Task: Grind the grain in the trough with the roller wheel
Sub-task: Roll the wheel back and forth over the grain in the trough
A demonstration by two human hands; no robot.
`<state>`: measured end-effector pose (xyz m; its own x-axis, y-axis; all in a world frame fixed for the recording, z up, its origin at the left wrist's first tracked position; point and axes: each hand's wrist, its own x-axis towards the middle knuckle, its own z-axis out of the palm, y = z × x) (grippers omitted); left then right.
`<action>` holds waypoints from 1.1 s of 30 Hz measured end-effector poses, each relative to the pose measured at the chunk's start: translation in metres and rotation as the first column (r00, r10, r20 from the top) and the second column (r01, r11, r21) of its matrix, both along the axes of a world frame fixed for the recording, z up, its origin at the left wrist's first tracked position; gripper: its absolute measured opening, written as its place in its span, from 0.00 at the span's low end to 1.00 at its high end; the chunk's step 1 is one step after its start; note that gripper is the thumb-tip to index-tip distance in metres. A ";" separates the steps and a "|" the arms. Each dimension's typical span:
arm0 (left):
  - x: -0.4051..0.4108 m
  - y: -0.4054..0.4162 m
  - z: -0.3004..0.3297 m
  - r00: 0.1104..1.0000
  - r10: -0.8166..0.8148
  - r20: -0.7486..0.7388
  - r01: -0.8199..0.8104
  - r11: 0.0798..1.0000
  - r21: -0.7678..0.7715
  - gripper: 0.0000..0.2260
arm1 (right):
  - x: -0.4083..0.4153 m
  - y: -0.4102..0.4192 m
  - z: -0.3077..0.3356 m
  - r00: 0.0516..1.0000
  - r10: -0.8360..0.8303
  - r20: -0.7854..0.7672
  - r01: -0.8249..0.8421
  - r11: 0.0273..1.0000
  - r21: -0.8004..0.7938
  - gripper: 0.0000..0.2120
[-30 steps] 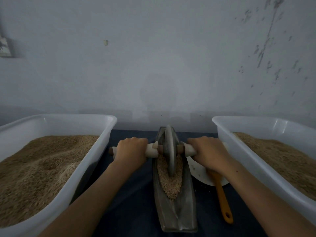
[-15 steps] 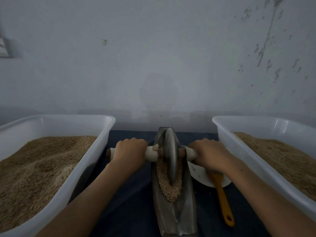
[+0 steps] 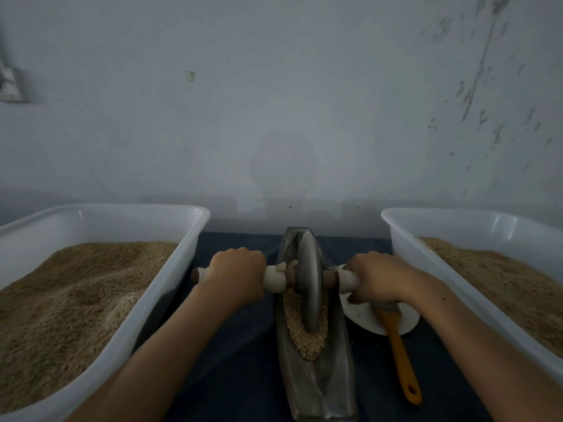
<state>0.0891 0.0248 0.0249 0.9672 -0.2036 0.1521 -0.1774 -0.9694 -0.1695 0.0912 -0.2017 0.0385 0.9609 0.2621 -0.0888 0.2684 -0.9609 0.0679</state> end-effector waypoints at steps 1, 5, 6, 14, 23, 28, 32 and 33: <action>0.000 0.001 0.001 0.999 0.004 -0.033 -0.004 1.000 -0.005 0.13 | 0.000 0.001 0.001 1.000 0.005 -0.002 -0.005 1.000 -0.011 0.10; 0.001 0.001 -0.002 1.000 0.011 0.009 -0.011 0.999 -0.034 0.11 | 0.001 0.002 -0.004 0.996 0.008 0.090 -0.007 1.000 -0.007 0.06; 0.000 0.001 -0.004 0.998 0.006 0.057 -0.004 0.999 -0.040 0.10 | 0.001 0.002 -0.007 0.990 0.007 0.140 -0.010 1.000 0.015 0.05; 0.003 -0.001 -0.016 0.953 -0.009 0.303 0.040 0.995 -0.096 0.08 | 0.005 0.004 -0.025 0.884 -0.005 0.468 -0.041 0.995 0.088 0.04; 0.001 0.000 -0.003 0.998 -0.028 0.050 0.028 1.000 -0.011 0.13 | 0.000 -0.004 -0.004 1.000 0.022 0.021 -0.022 0.999 0.036 0.10; 0.001 0.003 -0.003 1.000 -0.018 0.000 0.018 0.999 -0.031 0.13 | 0.000 -0.001 -0.004 0.997 0.025 0.069 -0.025 1.000 -0.001 0.08; 0.001 -0.001 -0.007 0.990 -0.010 0.140 0.019 0.998 -0.062 0.10 | 0.002 0.000 -0.015 0.959 0.007 0.283 -0.028 0.997 0.073 0.03; 0.001 -0.002 -0.008 0.983 -0.008 0.184 0.020 0.998 -0.066 0.10 | 0.003 0.000 -0.018 0.942 -0.005 0.337 -0.026 0.996 0.090 0.03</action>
<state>0.0905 0.0232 0.0164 0.9187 -0.2001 0.3405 -0.1629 -0.9774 -0.1349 0.0942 -0.2014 0.0203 0.9277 0.2641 0.2638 0.2553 -0.9645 0.0674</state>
